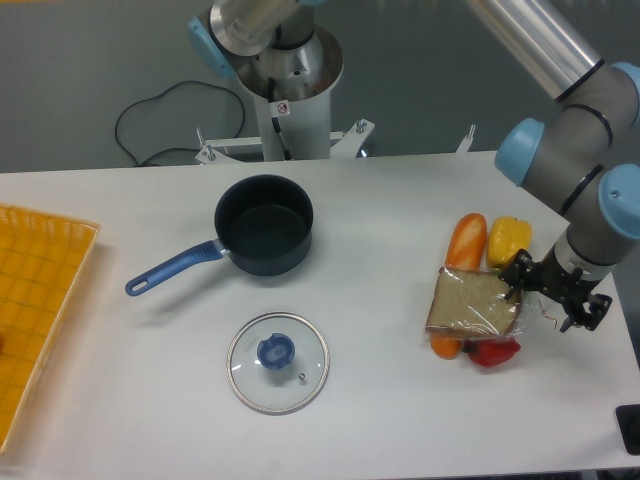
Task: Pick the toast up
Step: 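Lower the gripper onto the bag edge beside the toast and close it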
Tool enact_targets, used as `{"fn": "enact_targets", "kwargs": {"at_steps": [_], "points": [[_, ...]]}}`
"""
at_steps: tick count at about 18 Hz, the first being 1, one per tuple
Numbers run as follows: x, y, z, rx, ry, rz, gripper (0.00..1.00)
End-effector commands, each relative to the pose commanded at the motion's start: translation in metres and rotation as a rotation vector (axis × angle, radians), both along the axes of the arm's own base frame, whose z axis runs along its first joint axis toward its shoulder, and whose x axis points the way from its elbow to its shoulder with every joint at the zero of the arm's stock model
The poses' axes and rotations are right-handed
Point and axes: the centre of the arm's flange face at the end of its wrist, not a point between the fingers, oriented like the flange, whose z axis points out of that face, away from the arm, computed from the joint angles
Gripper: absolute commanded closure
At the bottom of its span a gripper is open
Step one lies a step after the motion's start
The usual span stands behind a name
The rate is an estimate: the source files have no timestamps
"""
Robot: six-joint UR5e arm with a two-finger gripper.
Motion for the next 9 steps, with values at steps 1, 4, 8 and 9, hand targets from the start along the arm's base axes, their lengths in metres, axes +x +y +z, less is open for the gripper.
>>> {"fn": "enact_targets", "kwargs": {"at_steps": [1, 4, 8, 9], "points": [[0.003, 0.000, 0.001, 0.000, -0.001, -0.002, 0.00], [0.011, 0.003, 0.001, -0.005, -0.011, -0.009, 0.01], [0.016, 0.004, 0.002, -0.015, -0.013, -0.016, 0.09], [0.016, 0.004, 0.003, -0.016, -0.011, -0.017, 0.14]]}}
